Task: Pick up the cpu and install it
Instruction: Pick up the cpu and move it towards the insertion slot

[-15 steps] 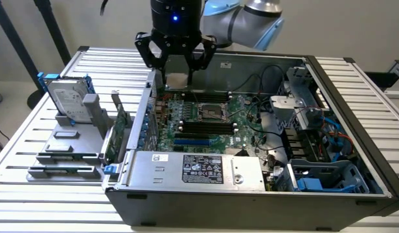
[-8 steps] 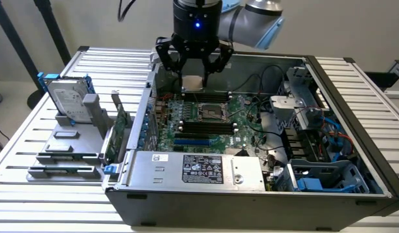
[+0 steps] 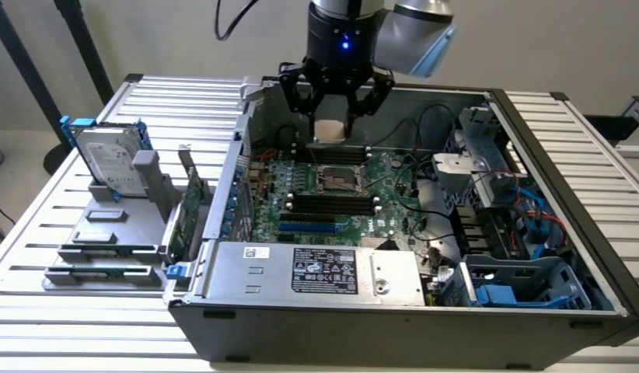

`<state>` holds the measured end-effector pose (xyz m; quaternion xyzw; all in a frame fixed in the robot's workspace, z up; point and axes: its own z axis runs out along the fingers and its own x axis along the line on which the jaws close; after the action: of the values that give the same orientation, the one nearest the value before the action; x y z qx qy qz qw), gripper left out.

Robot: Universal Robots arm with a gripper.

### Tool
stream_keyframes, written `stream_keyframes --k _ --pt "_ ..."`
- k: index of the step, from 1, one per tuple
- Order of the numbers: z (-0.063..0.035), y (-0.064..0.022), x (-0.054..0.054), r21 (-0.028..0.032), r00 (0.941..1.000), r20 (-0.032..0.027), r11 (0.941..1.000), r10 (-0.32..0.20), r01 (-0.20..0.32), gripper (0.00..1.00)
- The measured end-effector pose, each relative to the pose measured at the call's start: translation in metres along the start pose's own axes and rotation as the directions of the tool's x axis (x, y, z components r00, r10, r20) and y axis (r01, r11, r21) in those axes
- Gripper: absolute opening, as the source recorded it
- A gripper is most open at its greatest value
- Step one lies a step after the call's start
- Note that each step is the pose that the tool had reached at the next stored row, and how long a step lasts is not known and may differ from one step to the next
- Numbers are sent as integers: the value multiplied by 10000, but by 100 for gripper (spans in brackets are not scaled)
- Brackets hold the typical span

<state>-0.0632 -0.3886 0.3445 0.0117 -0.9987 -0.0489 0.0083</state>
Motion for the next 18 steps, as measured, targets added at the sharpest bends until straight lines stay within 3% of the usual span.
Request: stream_keyframes --k 6,14,18 --pt "128 203 -149 0 10000 1 10000 2 -2 55" --pt "306 541 -208 1 10000 1 10000 0 0 55" --pt "385 597 -230 24 10000 -1 10000 0 0 55"
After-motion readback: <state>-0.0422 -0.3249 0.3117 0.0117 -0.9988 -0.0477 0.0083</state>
